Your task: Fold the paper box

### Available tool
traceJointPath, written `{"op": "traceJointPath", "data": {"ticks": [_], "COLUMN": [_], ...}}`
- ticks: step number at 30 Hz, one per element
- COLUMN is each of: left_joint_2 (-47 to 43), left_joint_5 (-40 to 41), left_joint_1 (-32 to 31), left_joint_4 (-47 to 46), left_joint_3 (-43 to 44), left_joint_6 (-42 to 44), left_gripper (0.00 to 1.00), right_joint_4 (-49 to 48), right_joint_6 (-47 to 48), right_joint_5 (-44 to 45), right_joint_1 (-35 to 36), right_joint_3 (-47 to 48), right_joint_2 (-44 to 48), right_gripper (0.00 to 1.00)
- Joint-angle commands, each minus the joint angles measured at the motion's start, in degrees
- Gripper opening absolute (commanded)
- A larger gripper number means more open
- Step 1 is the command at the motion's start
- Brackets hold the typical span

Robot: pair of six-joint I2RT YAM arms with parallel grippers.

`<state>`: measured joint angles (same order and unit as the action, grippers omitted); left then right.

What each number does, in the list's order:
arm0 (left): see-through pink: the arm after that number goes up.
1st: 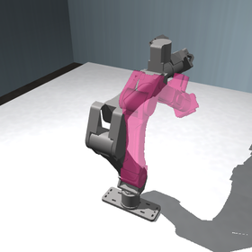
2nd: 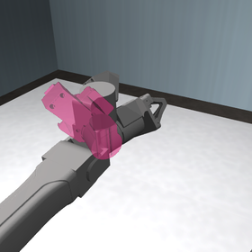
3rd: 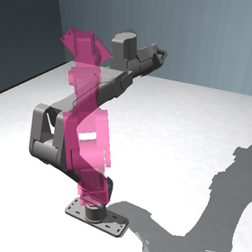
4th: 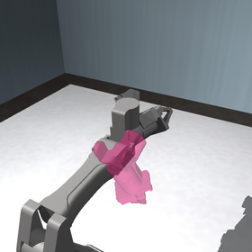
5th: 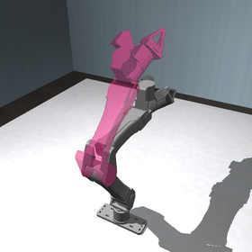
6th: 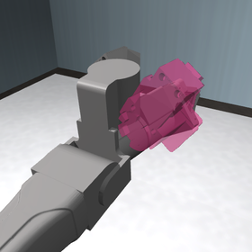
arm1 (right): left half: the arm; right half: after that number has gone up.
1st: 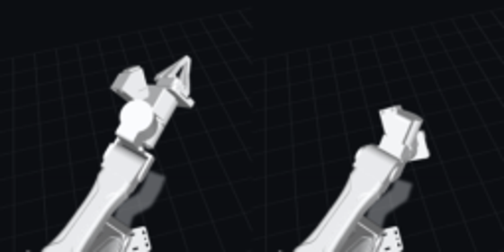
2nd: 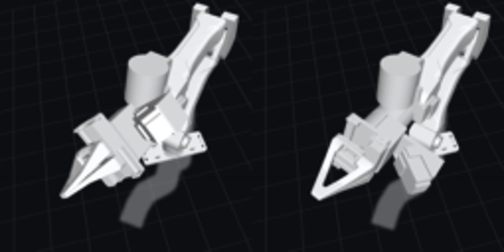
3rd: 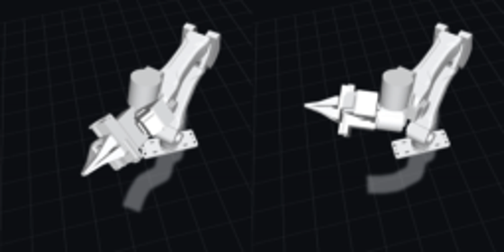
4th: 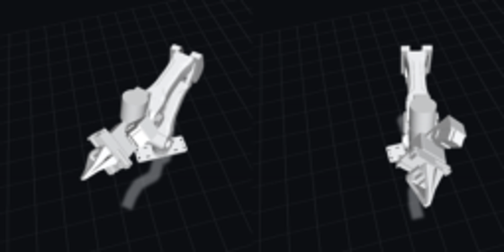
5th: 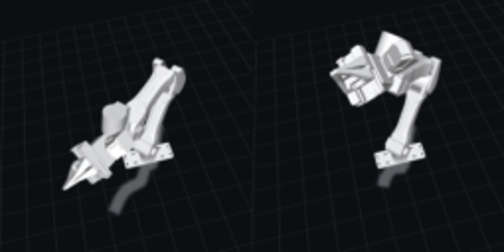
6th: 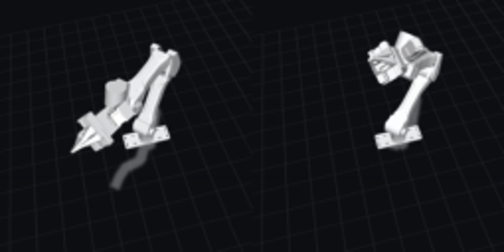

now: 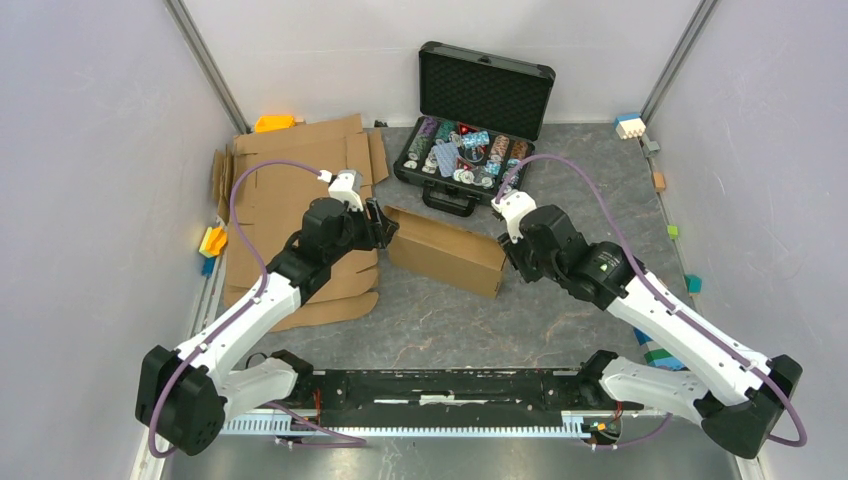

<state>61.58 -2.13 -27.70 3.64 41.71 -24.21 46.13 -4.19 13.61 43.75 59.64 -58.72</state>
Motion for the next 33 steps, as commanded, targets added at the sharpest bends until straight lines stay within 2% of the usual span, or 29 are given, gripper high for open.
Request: {"op": "traceJointPath", "data": {"ticks": [1, 5, 13, 18, 21, 27, 33], "left_joint_2": [1.5, 1.4, 1.2, 1.0, 0.8, 0.7, 1.0], "left_joint_5": [-1.3, -0.1, 1.6, 3.0, 3.9, 4.1, 6.0], "left_joint_1": [-0.1, -0.6, -2.2, -3.4, -4.0, -4.9, -6.7], "left_joint_4": [5.0, 5.9, 6.9, 7.9, 8.3, 8.5, 9.9], "left_joint_3": [0.1, 0.5, 1.1, 1.7, 1.9, 2.4, 3.5], "left_joint_6": [-0.2, 0.2, 0.7, 1.2, 1.6, 2.1, 2.6], "left_gripper": [0.61, 0.60, 0.55, 0.54, 0.49, 0.41, 0.40], "right_joint_4": [-4.0, -3.7, -5.1, -4.7, -2.5, -0.7, 1.4], "right_joint_6": [-3.4, -5.5, -11.1, -14.6, -17.4, -22.9, -30.4], "right_joint_5": [-2.7, -1.4, -2.9, -4.1, -3.1, -4.1, -3.4], "right_joint_1": [-0.3, -0.5, -1.2, -1.6, -1.8, -2.1, -2.4], "right_joint_3": [-1.1, -0.3, 1.6, 3.5, 6.1, 8.5, 9.3], "right_joint_2": [1.0, 0.1, 1.4, 0.4, -1.1, -2.8, -3.7], "right_gripper": [0.36, 0.24, 0.07, 0.05, 0.00, 0.00, 0.00]}}
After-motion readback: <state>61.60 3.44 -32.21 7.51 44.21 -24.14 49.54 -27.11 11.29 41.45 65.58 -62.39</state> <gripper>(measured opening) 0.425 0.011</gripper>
